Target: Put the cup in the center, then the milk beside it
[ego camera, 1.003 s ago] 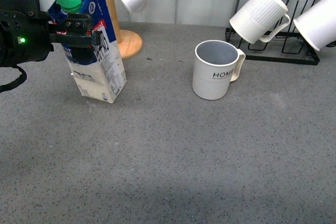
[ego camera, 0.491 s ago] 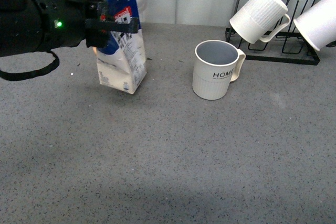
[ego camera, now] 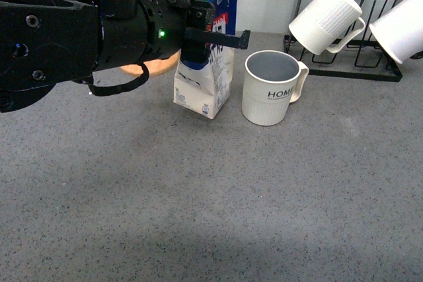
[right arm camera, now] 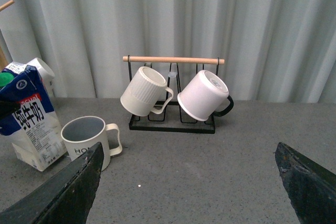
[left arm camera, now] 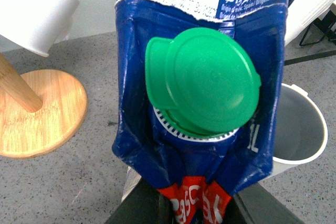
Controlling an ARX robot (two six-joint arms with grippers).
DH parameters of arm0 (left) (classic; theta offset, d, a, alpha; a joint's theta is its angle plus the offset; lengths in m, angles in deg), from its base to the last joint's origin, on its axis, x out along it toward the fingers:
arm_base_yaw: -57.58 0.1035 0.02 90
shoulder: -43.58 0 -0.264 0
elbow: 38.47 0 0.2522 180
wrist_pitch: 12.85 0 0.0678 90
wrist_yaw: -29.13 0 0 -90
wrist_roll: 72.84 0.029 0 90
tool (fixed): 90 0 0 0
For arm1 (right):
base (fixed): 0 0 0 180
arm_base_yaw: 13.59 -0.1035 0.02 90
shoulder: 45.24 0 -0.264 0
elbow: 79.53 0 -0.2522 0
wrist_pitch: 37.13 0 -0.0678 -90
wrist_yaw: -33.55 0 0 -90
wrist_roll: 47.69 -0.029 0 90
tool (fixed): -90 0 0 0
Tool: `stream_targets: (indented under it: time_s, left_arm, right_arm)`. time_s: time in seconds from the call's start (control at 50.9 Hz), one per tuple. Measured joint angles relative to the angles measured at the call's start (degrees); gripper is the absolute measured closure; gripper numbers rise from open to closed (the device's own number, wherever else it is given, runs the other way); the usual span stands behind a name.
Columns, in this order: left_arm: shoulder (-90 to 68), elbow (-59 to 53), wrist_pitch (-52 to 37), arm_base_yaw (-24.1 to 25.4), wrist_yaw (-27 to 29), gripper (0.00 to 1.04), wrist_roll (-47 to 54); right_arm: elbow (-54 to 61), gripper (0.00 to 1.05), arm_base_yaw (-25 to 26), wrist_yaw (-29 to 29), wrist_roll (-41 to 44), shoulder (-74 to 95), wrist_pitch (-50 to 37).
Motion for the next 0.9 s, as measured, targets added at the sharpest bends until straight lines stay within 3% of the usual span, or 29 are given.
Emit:
stream_targets:
  time_s: [0.334, 0.767, 0.904]
  left_arm:
    - [-1.1, 1.1, 0.1, -1.6, 0.6, 0.88, -1.0]
    - [0.9, -0.4, -0.2, -2.3, 0.8, 0.06, -2.0]
    - [6.6, -4.4, -1.2, -2.5, 1.1, 0.06, -3.0]
  right_arm:
    - [0.0, 0.09, 0.0, 0.0, 0.0, 0.0, 0.0]
    - [0.0, 0.09, 0.0, 0.0, 0.0, 0.0, 0.0]
    - [0.0, 0.09, 0.0, 0.0, 0.0, 0.0, 0.0]
